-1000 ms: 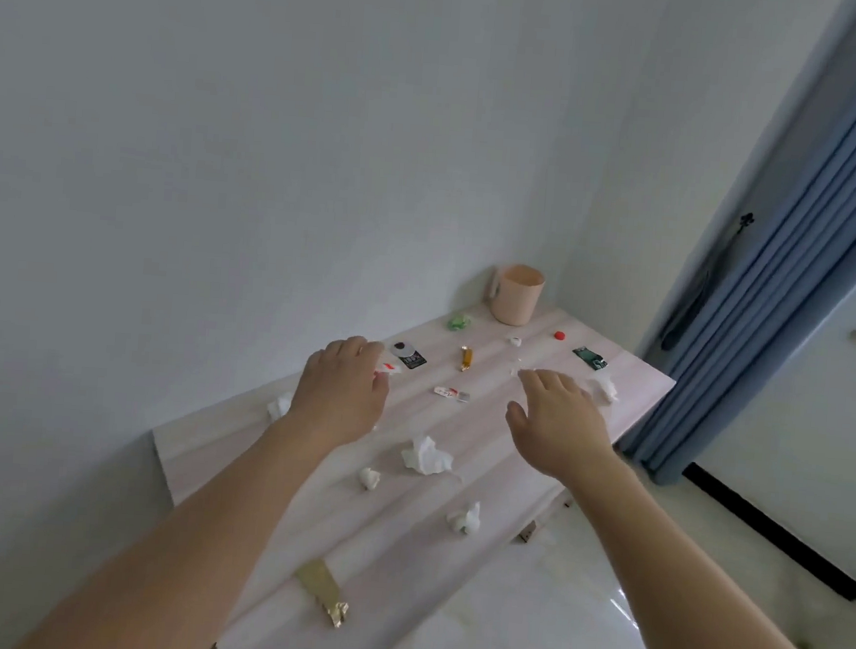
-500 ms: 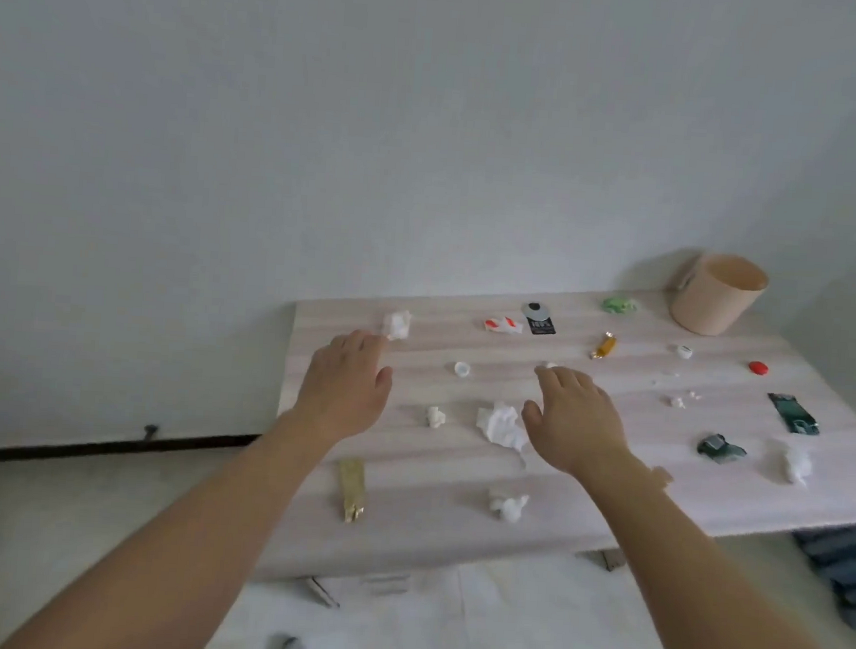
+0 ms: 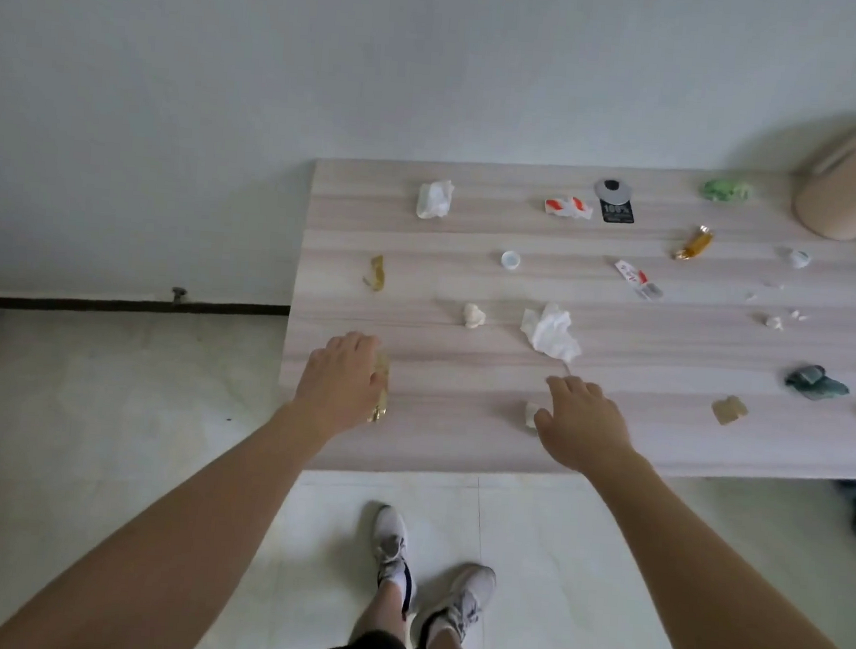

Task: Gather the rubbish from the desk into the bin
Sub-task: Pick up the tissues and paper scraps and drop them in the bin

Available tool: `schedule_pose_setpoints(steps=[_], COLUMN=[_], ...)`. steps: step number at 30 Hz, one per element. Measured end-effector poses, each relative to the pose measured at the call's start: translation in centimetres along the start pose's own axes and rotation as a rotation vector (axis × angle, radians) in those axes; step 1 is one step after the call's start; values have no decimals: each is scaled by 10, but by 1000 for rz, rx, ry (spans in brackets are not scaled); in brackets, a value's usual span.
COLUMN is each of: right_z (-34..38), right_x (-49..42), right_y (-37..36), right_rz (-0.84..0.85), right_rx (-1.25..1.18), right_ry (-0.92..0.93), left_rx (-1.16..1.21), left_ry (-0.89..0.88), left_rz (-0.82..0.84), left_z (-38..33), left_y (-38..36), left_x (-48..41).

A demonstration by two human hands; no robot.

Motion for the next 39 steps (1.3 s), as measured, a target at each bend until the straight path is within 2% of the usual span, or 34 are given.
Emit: schedule_pose_setpoints(steps=[8, 11, 14, 18, 24, 33, 39], right_z=[-1, 3, 5, 7, 11, 25, 20], right_x=[-20, -25, -29, -35, -38, -34, -37], right_y=[-56, -66, -72, -76, -68, -32, -4], right_rz=[64, 27, -21, -44, -23, -8, -68], right_rx=[-67, -111, -185, -214, -229, -156, -294], right_ry=[-52, -60, -65, -77, -96, -144, -180], left_rx=[35, 21, 126, 199, 191, 329, 391], left_ry=[-29, -53, -43, -44, -75, -106, -142], left_rz=[109, 107, 64, 96, 87, 26, 36], left_z=[23, 28, 30, 29, 28, 26, 20], left_y=[-60, -66, -67, -75, -67, -28, -8], left_x=[-20, -25, -29, -33, -38, -53, -69])
Point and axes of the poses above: each hand's wrist, its own x-axis away from the middle knuckle, its own y-axis out of the back of the hand, z = x × y, the point moved 6 cm from there along -x, towards the middle knuckle, and after that the axes turned 9 degrees about -y, right-handed, at the moved point
